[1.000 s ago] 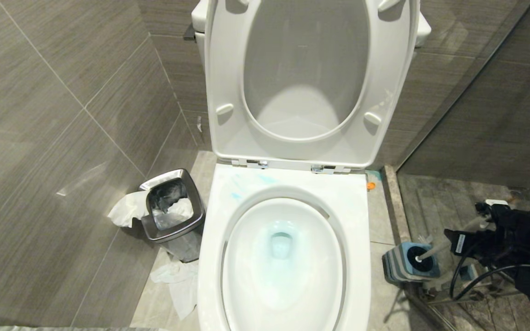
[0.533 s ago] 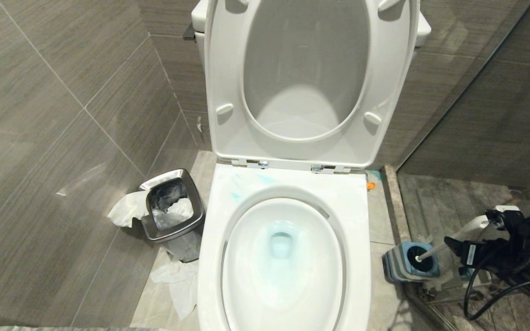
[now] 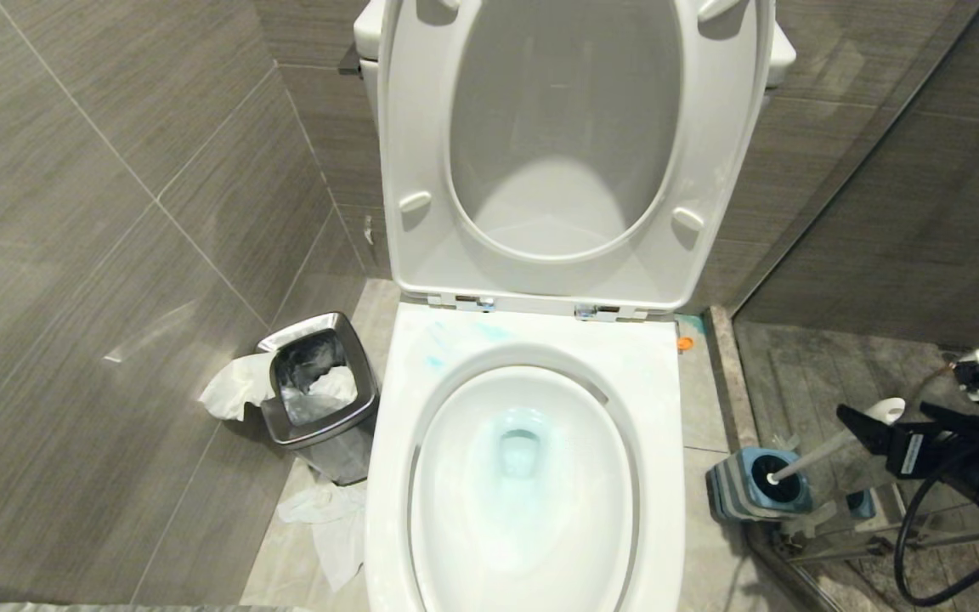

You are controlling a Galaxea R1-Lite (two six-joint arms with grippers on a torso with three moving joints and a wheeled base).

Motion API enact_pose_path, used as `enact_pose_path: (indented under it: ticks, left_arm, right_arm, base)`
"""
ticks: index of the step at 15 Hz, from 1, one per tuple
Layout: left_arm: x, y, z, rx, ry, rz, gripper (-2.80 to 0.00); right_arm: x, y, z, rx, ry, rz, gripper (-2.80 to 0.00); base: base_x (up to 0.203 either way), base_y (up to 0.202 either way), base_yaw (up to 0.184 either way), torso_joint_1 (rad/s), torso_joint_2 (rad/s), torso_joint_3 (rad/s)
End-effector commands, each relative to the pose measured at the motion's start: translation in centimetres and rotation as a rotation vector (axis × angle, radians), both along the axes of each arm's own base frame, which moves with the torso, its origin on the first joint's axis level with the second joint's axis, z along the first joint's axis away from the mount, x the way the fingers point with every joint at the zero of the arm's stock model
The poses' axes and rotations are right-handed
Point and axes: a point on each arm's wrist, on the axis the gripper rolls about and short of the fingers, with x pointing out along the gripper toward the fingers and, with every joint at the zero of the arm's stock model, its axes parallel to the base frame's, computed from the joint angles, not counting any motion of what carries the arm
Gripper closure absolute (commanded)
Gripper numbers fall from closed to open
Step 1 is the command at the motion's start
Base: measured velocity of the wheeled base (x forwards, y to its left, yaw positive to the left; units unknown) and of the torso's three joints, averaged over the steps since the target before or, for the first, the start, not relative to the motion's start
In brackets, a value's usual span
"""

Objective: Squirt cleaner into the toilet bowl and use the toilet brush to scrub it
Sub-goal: Put the toilet brush back, then flush the toilet

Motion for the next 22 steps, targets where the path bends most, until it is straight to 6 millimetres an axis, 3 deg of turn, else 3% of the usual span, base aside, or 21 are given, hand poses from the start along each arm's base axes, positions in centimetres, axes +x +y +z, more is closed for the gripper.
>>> enact_pose_path:
  ticks: [1, 2, 8, 14, 18, 22]
  left_arm:
    - [0.0, 0.0, 0.0, 0.000, 0.002, 0.000, 0.00]
    - [0.0, 0.0, 0.0, 0.000, 0.002, 0.000, 0.00]
    - [0.0, 0.0, 0.0, 0.000, 0.002, 0.000, 0.00]
    - [0.0, 0.0, 0.0, 0.000, 0.002, 0.000, 0.00]
    - [0.0, 0.0, 0.0, 0.000, 0.002, 0.000, 0.00]
    - [0.0, 0.0, 0.0, 0.000, 0.002, 0.000, 0.00]
  right_arm:
    - [-0.1, 0.1, 3.4, -0.034, -0.149, 0.020, -1.76]
    - [0.2, 0.1, 4.2, -0.040, -0.182, 0.032, 0.00]
    - [0.7, 0.0, 6.3, -0.064, -0.255, 0.039, 0.00]
    - [-0.4, 0.2, 10.4, -0.104, -0.342, 0.035, 0.00]
    - [-3.9, 1.0, 14.1, -0.128, -0.434, 0.037, 0.00]
    - [-10.3, 2.5, 16.2, -0.127, -0.463, 0.058, 0.00]
  base:
    - [0.000, 0.000, 0.000, 0.000, 0.00, 0.000]
    - [0.000, 0.000, 0.000, 0.000, 0.00, 0.000]
    - [0.000, 0.000, 0.000, 0.000, 0.00, 0.000]
    - [0.000, 0.000, 0.000, 0.000, 0.00, 0.000]
    - [0.000, 0.000, 0.000, 0.000, 0.00, 0.000]
    - [0.000, 0.000, 0.000, 0.000, 0.00, 0.000]
